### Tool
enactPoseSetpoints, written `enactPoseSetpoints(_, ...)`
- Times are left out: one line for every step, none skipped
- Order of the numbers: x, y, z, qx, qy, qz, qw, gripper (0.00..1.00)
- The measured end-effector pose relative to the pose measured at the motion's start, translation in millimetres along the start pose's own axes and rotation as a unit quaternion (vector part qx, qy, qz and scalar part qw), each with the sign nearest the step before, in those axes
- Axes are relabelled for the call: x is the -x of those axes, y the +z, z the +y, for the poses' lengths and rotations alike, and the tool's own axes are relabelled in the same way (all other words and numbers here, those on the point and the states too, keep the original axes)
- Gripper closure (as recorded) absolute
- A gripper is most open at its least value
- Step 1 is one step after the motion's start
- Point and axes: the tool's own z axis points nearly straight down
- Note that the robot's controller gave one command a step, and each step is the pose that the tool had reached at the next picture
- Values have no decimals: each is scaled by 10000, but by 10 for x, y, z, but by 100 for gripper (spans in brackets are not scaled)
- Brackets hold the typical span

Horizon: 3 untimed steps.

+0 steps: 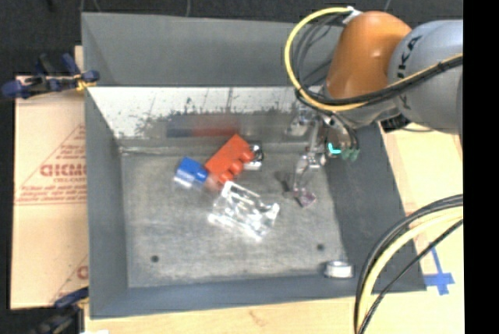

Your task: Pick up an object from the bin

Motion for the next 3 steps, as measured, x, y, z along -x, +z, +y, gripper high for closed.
enactPoseSetpoints(-133,660,-292,21,947,-61,9955,0)
enactPoseSetpoints(-282,381,-527,13,1464,-53,9892,0)
enactPoseSetpoints(-387,239,-377,19,3200,-22,9474,0)
